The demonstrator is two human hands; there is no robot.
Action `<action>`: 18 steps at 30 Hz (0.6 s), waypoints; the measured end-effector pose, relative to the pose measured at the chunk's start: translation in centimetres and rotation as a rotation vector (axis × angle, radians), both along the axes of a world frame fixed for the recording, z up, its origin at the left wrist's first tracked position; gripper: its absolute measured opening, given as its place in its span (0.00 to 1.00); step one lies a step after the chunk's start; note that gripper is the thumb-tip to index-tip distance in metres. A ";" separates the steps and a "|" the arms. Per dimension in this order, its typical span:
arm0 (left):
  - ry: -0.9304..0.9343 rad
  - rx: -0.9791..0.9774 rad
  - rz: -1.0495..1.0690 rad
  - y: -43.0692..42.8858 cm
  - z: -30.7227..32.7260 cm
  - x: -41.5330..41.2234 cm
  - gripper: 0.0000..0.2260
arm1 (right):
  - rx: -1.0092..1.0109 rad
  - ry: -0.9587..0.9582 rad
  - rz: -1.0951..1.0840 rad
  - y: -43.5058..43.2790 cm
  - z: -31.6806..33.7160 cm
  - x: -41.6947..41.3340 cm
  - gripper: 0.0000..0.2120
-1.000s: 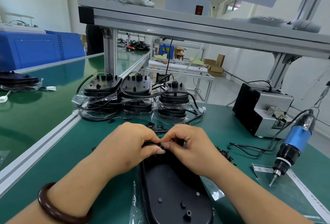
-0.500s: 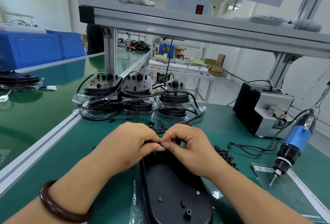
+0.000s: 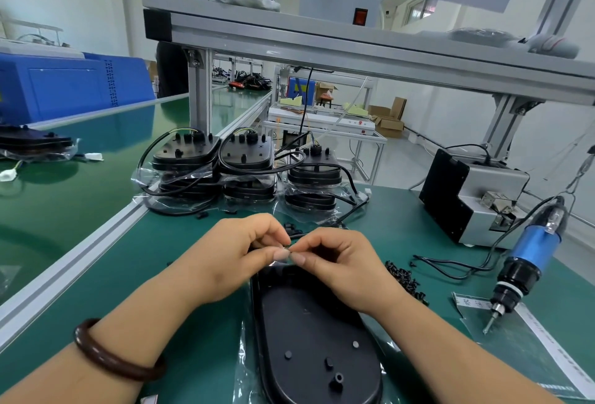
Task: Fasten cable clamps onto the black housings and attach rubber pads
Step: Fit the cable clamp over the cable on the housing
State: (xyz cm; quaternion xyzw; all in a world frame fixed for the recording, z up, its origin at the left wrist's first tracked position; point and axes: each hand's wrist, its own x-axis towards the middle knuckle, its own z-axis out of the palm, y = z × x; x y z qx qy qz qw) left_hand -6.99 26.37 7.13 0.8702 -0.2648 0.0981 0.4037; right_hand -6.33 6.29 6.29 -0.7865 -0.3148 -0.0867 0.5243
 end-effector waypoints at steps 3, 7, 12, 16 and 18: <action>0.039 0.113 0.005 0.0 0.1 -0.1 0.09 | -0.078 -0.042 -0.048 0.0 -0.1 0.1 0.04; 0.069 0.455 0.092 -0.3 -0.3 -0.2 0.29 | -0.189 -0.142 -0.101 0.2 -0.2 0.2 0.04; 0.146 0.413 0.069 -0.4 -0.2 -0.2 0.22 | -0.339 -0.251 -0.082 -0.1 0.2 0.3 0.03; 0.160 0.392 0.046 -0.4 -0.4 -0.1 0.15 | -0.395 -0.313 -0.027 -0.3 0.5 0.1 0.03; 0.144 0.400 0.075 -0.3 -0.3 -0.1 0.16 | -0.431 -0.337 0.000 -0.5 0.8 0.0 0.03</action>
